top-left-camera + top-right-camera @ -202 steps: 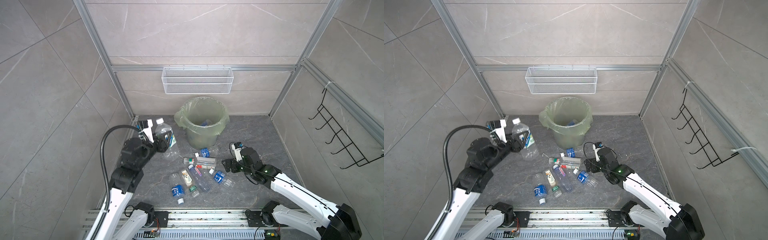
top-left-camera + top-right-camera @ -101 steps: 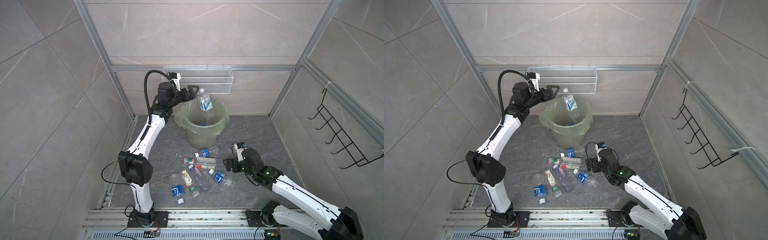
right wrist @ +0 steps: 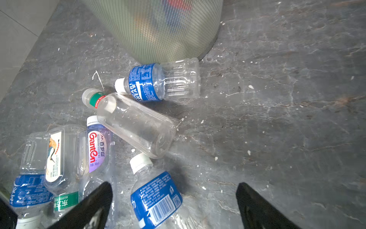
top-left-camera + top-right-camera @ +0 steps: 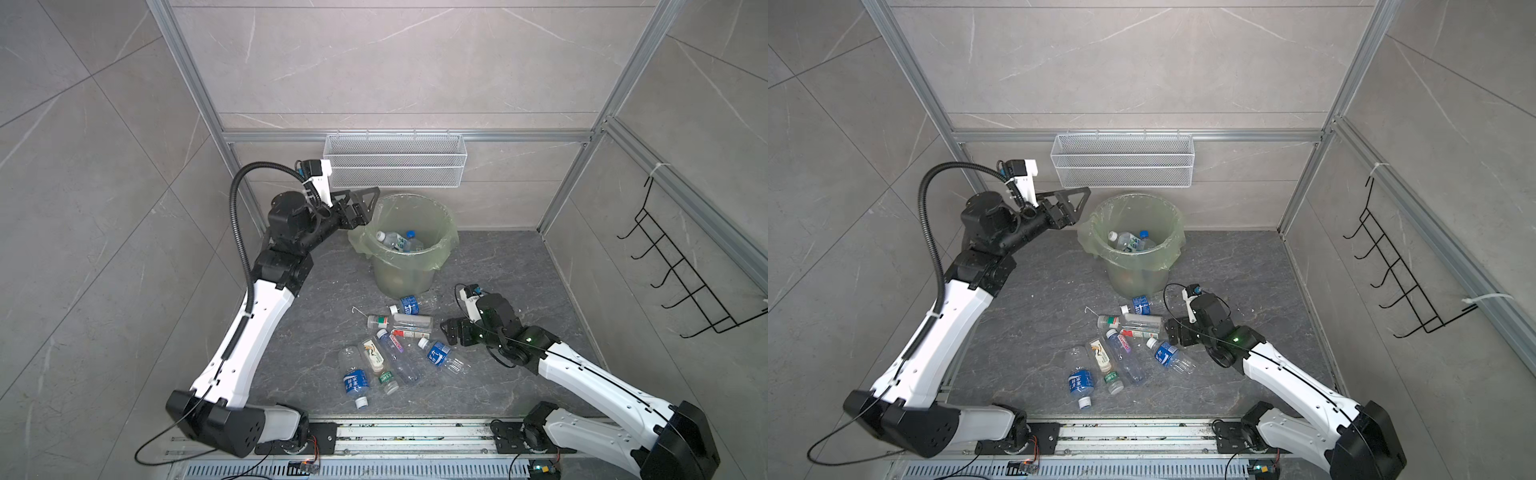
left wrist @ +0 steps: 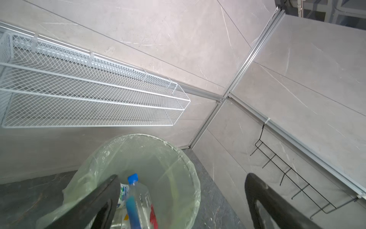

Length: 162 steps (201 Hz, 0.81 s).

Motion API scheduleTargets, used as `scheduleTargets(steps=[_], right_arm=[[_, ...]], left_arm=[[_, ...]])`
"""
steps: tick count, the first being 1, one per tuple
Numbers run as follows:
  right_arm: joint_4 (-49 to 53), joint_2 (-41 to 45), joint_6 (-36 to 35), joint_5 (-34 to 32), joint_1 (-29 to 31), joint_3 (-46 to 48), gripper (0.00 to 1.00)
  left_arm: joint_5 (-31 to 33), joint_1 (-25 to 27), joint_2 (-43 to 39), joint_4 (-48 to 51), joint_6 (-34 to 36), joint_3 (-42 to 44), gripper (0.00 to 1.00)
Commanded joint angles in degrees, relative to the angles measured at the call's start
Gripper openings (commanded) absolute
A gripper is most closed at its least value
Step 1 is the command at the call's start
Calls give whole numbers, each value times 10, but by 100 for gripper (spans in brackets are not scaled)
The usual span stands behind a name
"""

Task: Throw the plastic bottles in the bin
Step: 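Open the left gripper to drop the bottle into the bin, then lower the left gripper to the pile while the right descends onto a blue-label bottle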

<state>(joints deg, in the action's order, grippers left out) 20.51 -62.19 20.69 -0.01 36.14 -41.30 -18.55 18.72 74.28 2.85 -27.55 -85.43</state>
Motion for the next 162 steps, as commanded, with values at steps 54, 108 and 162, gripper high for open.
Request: scheduleTargets(steps=[54, 108, 162], right_arm=[[80, -40, -10, -9, 45, -25, 99], [108, -71, 5, -39, 82, -38, 99], [114, -96, 23, -60, 106, -40, 100]], left_arm=[[68, 0, -116, 2, 21, 231, 100], [107, 0, -205, 27, 16, 343, 100], [136, 1, -270, 40, -9, 457, 100]])
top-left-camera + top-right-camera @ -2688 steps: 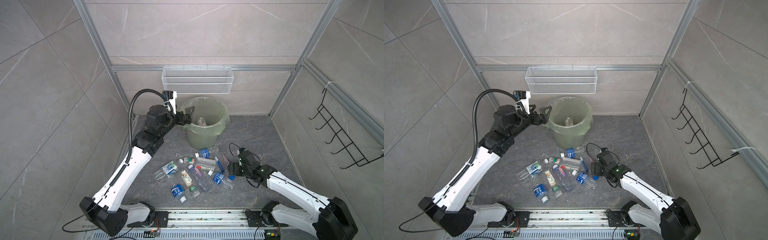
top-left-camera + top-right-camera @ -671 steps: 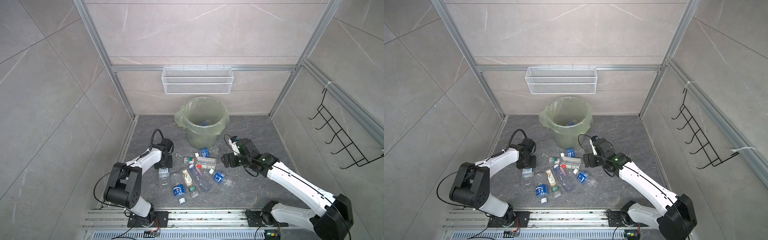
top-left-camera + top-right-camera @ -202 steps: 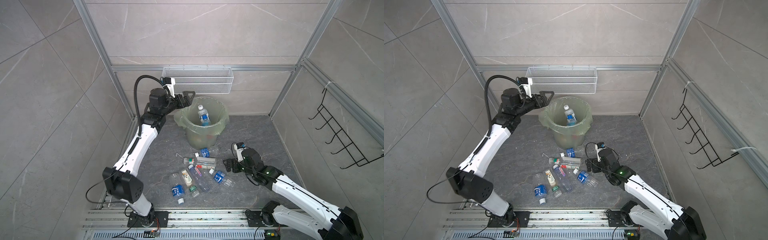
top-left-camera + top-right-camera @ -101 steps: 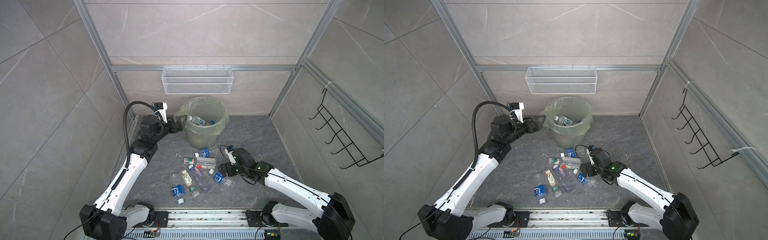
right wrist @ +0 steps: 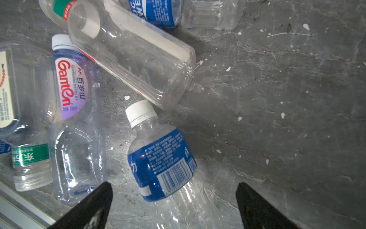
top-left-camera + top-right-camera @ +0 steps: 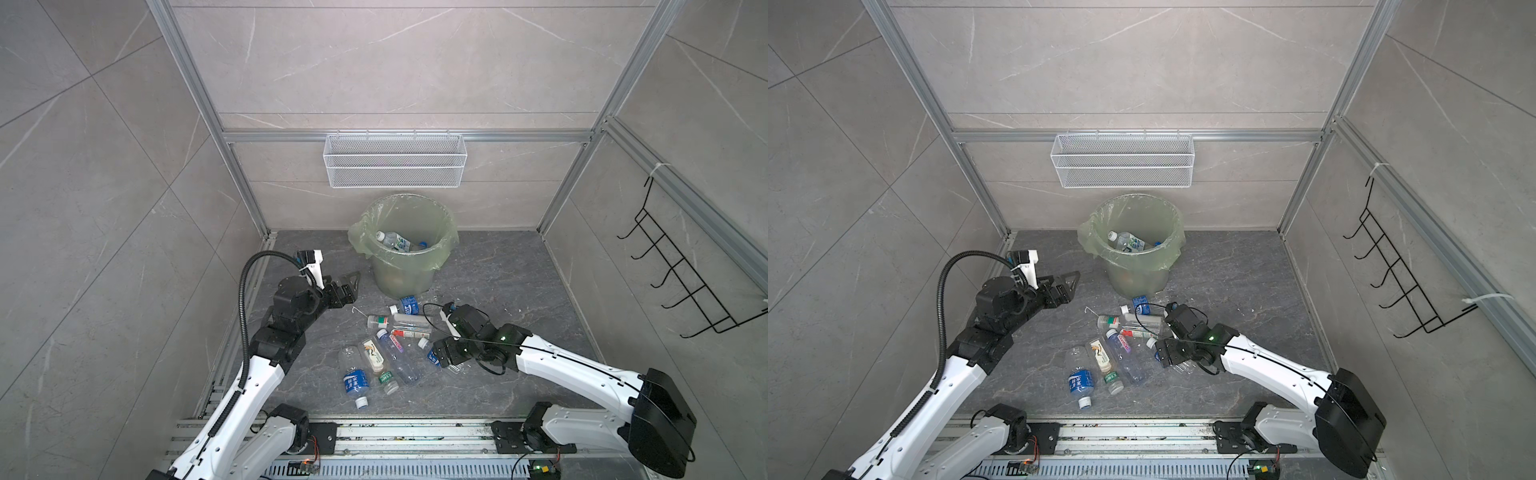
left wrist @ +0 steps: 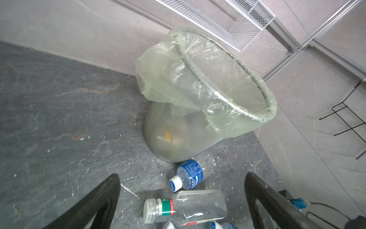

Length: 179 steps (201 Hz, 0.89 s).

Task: Throw the plastic bottles in the bin
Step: 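Lower the left gripper to the pile while the right descends onto a blue-label bottle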

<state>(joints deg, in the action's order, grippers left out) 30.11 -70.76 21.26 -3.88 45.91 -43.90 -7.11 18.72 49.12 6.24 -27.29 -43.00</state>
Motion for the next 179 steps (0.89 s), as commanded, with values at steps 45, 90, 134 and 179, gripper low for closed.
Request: scheduleTargets(steps=[45, 90, 134, 179], right_arm=[[33, -27, 24, -37, 22, -17, 100], [39, -40, 33, -50, 27, -18, 100], [33, -61, 33, -44, 30, -15, 100], [32, -82, 30, -34, 38, -19, 95]], left_arm=[[38, 0, -62, 8, -24, 119, 100], [48, 0, -78, 5, -20, 168, 100], [50, -1, -74, 9, 2, 187, 100], [32, -1, -69, -9, 20, 215, 100]])
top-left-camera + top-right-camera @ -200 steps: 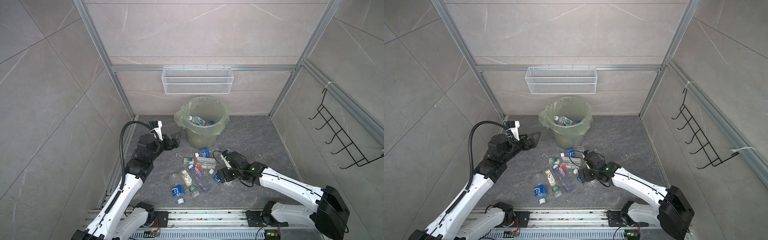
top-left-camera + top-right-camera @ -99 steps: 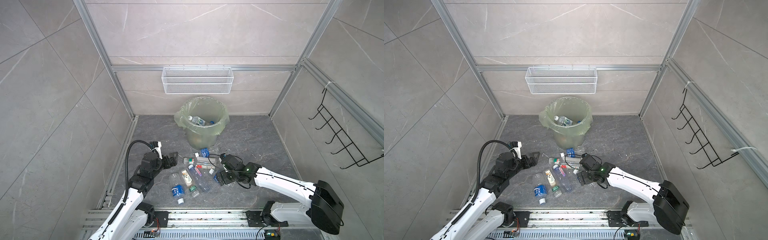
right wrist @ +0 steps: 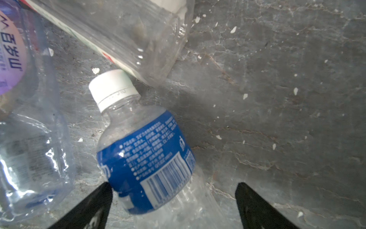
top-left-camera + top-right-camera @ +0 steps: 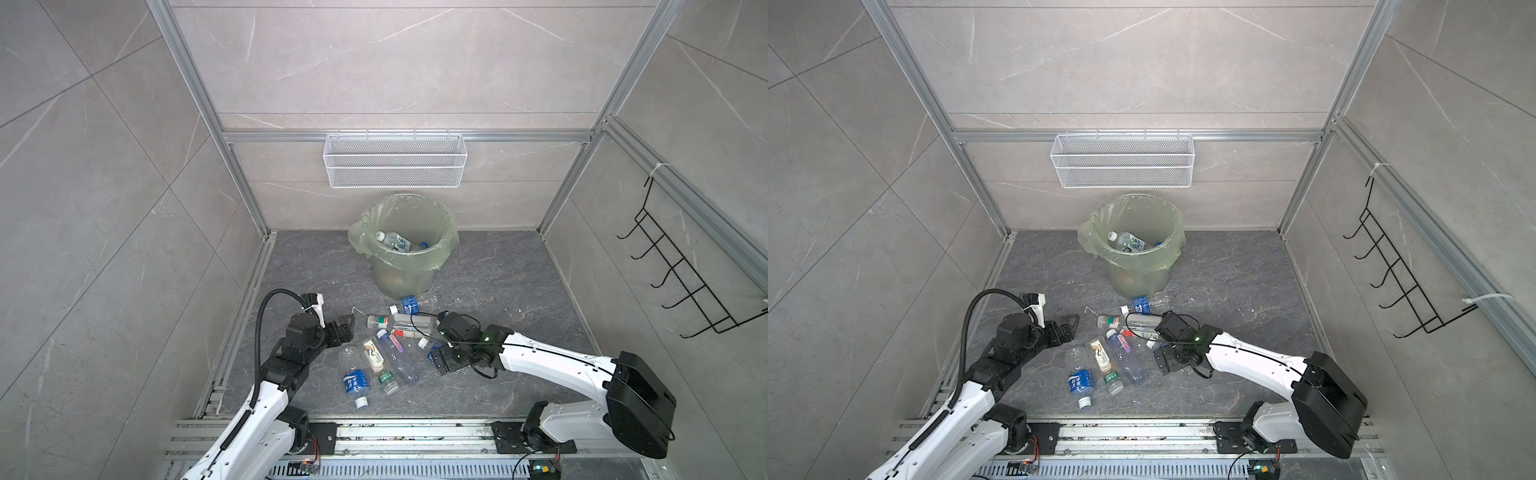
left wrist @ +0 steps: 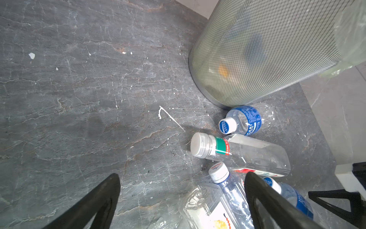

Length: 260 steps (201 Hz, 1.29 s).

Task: Throw the plastic bottles in the bin
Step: 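Lower the left gripper to the pile while the right descends onto a blue-label bottle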

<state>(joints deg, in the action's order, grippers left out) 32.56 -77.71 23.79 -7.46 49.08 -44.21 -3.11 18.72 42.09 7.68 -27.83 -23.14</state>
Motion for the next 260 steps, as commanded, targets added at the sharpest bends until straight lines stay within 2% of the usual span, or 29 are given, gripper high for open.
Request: scheduleTargets(steps=[1, 66, 124, 167, 218, 260], right_arm=[[7, -13, 5, 2, 6, -16, 94], [7, -54, 0, 15, 19, -31, 83], [4, -92, -6, 21, 35, -40, 82], [6, -108, -11, 14, 48, -51, 78], [11, -101, -11, -7, 69, -49, 65], [8, -53, -2, -37, 87, -26, 58]], left_arm=[[-9, 0, 1, -25, 27, 16, 100], [-33, -3, -3, -42, 41, 36, 100], [-59, -4, -33, -58, 45, 55, 100], [-62, -3, -54, -59, 46, 63, 100], [-71, -3, -54, -63, 47, 64, 100], [-72, -3, -55, -62, 47, 65, 100]])
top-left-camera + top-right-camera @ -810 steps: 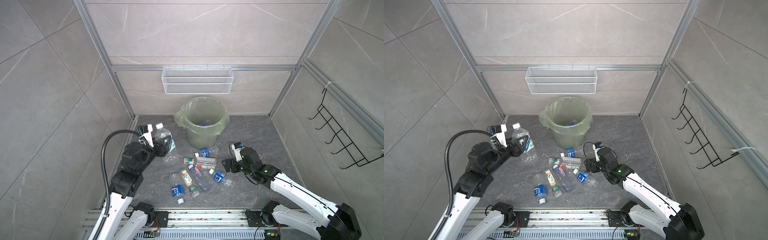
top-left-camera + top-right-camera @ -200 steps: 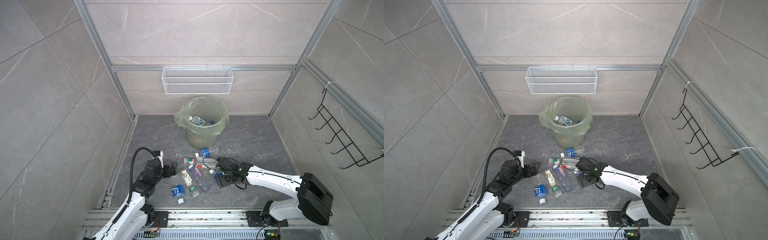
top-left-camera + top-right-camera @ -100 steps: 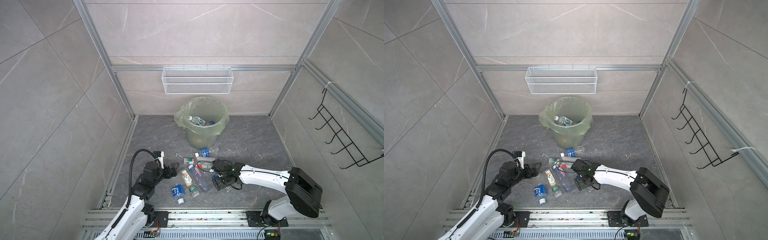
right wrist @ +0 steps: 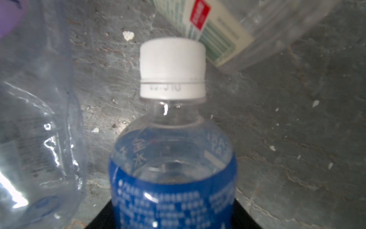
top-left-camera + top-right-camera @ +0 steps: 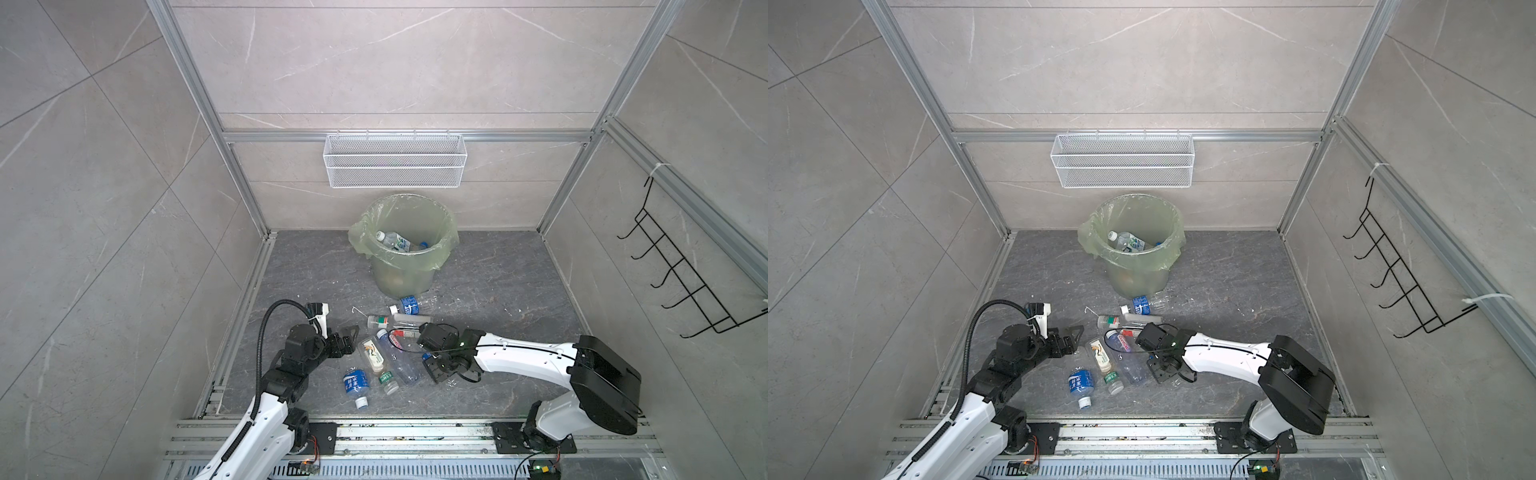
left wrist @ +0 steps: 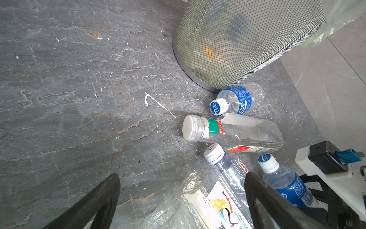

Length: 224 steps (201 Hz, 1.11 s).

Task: Throw the plastic bottles in the bin
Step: 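Lower the left gripper to the pile while the right descends onto a blue-label bottle, then close the right gripper on the blue-label bottle and lift it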

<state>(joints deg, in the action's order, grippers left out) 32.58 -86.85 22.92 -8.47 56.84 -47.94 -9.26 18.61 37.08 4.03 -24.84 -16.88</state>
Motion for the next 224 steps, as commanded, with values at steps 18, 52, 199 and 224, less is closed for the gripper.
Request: scheduleTargets(steps=[18, 52, 199, 224], right_arm=[[0, 73, 13, -42, 16, 29, 57], [-17, 150, 29, -79, 17, 61, 56], [-79, 330, 8, -155, 17, 19, 56], [-79, 290, -29, -151, 15, -74, 56]], left_arm=[[-11, -2, -5, -26, 17, 3, 100], [-10, -2, -4, -27, 17, 3, 100], [-11, -2, 4, -29, 18, 1, 99], [-11, -2, 5, -29, 19, 0, 98]])
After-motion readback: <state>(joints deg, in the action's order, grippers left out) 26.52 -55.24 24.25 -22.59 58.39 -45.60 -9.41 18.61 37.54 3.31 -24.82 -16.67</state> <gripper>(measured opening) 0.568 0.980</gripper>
